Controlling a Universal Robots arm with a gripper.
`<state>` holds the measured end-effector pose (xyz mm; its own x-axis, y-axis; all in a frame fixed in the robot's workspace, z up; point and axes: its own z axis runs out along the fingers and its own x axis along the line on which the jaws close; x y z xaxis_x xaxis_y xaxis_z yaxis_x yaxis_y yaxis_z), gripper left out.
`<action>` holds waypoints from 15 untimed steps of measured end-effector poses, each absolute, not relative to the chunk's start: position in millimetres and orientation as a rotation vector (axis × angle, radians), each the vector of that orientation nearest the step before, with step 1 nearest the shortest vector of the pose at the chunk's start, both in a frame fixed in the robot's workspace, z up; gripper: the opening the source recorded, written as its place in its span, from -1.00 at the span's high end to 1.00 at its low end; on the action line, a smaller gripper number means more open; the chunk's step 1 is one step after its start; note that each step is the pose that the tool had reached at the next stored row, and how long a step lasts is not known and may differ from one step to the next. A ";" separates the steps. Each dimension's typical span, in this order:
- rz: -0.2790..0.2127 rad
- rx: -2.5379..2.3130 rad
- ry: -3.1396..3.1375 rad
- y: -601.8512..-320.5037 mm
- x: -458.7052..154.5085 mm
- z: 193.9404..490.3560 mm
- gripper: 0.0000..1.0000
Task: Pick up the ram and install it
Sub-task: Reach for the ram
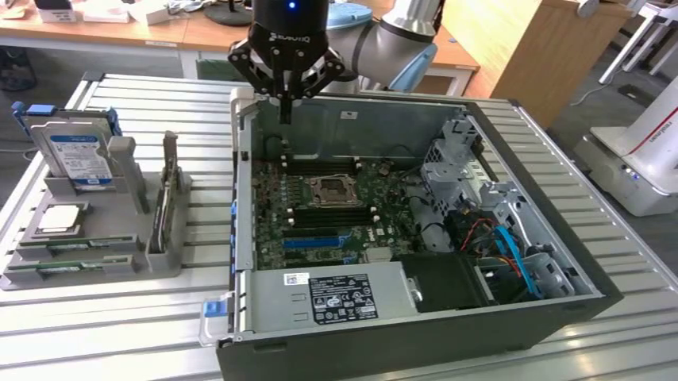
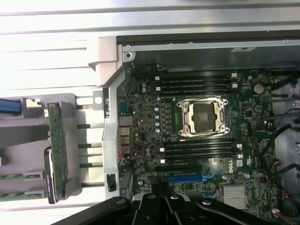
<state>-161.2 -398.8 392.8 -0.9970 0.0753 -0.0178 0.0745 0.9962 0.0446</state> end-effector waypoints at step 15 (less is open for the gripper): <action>0.068 0.118 3.127 -398.5 -183.5 392.2 0.79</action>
